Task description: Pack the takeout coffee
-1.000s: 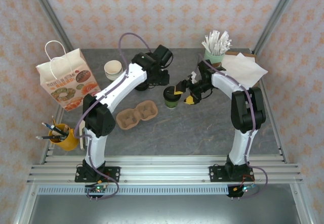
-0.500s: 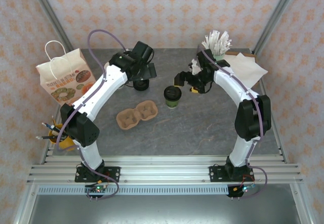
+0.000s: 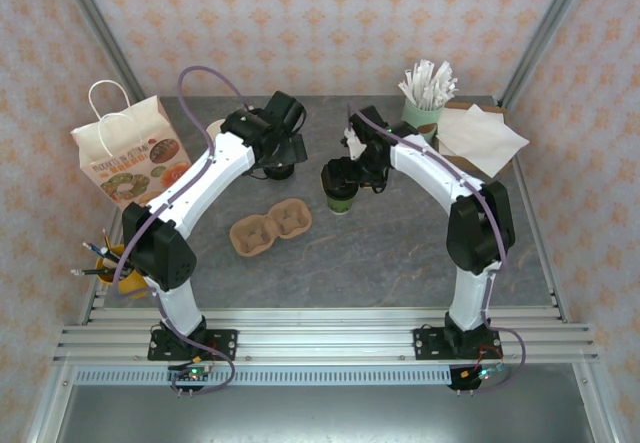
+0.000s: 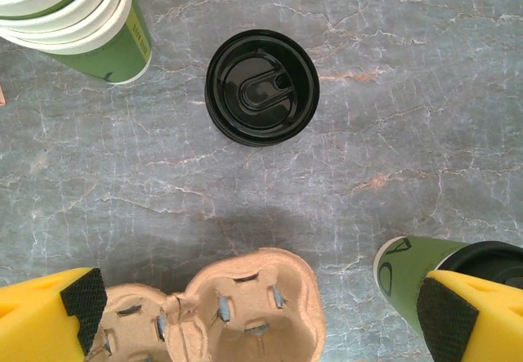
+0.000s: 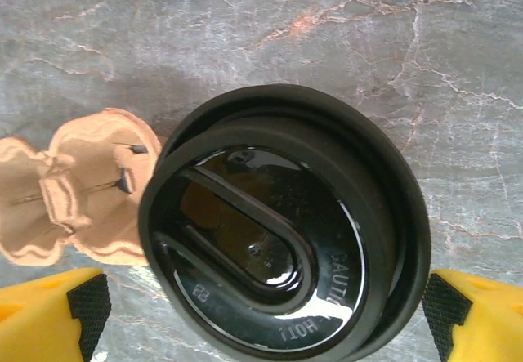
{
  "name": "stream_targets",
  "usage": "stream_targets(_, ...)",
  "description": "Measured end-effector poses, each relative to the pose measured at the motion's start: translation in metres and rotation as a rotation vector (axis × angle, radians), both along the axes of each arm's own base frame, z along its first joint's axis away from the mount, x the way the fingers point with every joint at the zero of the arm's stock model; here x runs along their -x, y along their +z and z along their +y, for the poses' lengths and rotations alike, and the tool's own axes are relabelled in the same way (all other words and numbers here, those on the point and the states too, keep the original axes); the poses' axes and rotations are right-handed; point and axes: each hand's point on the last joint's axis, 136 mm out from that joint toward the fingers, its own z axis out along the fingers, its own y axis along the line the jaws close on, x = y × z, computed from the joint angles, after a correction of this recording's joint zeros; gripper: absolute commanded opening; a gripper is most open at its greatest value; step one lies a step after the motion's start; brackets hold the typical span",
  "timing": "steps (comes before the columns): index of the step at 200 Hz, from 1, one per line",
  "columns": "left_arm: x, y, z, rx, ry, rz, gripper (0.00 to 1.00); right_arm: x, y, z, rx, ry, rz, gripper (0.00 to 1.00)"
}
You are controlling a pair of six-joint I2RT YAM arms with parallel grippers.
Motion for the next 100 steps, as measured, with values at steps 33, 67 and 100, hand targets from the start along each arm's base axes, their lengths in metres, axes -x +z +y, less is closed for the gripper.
stream_targets(33,0.0,0.0,0.0001,0.0,0.0,0.0,1.0,-0.0039,-0.0052,-0.0045,0.036,-0.008,-0.006,0.99)
stream_targets(67,0.0,0.0,0.0001,-0.001,-0.001,0.0,1.0,-0.0068,-0.004,-0.0035,0.037,-0.009,-0.013,0.99)
stream_targets(100,0.0,0.0,0.0001,-0.001,-0.001,0.0,1.0,-0.0098,-0.0059,0.0014,0.024,-0.004,-0.003,0.99)
